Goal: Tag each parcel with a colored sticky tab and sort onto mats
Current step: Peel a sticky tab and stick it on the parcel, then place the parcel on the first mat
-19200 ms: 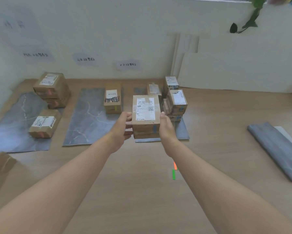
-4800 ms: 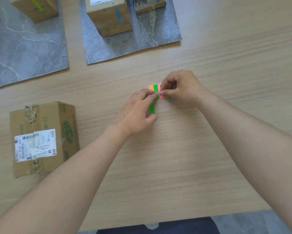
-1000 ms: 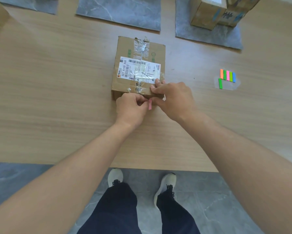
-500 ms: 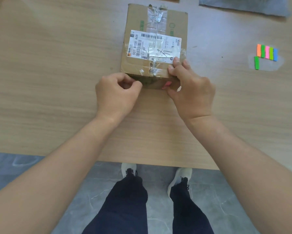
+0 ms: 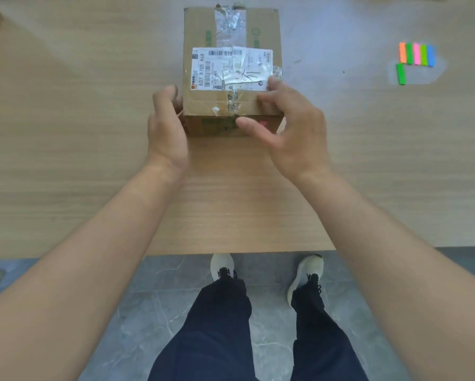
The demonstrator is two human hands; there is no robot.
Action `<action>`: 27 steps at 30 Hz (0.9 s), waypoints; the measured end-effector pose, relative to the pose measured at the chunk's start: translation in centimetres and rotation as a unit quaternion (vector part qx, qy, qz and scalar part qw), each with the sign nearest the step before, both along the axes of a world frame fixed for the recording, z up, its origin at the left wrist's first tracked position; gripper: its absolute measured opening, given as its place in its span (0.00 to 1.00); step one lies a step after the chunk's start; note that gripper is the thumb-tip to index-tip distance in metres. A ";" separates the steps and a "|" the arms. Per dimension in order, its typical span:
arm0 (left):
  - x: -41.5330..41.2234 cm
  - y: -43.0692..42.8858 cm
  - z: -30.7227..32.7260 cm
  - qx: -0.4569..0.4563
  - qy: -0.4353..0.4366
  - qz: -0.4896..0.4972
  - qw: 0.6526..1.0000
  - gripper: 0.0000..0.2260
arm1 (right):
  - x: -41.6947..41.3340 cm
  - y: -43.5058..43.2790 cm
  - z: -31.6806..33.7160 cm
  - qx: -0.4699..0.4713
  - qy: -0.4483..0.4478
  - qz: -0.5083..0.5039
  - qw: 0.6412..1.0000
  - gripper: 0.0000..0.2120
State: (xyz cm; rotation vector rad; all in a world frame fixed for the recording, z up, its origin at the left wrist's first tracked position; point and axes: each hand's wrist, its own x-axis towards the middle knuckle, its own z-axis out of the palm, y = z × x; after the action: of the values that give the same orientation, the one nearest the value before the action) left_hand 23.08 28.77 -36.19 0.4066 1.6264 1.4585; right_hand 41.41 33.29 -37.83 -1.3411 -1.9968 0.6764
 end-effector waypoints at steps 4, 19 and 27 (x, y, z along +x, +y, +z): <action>-1.0 0.6 0.3 -0.053 0.021 -0.056 0.997 0.17 | 0.0 0.7 2.7 -0.131 0.175 -0.136 0.966 0.23; -2.6 0.4 4.0 -0.071 -0.007 -0.098 0.993 0.18 | -2.9 1.0 5.1 -0.291 0.222 -0.187 0.912 0.18; -4.4 1.5 11.5 -0.034 0.022 -0.093 0.995 0.19 | -5.3 1.6 12.8 -0.257 0.231 -0.172 0.922 0.16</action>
State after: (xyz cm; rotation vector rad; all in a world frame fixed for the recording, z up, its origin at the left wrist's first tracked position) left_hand 18.71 30.25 -24.65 0.5396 1.6221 1.2602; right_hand 36.08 34.92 -25.06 -1.5881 -1.2065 1.2640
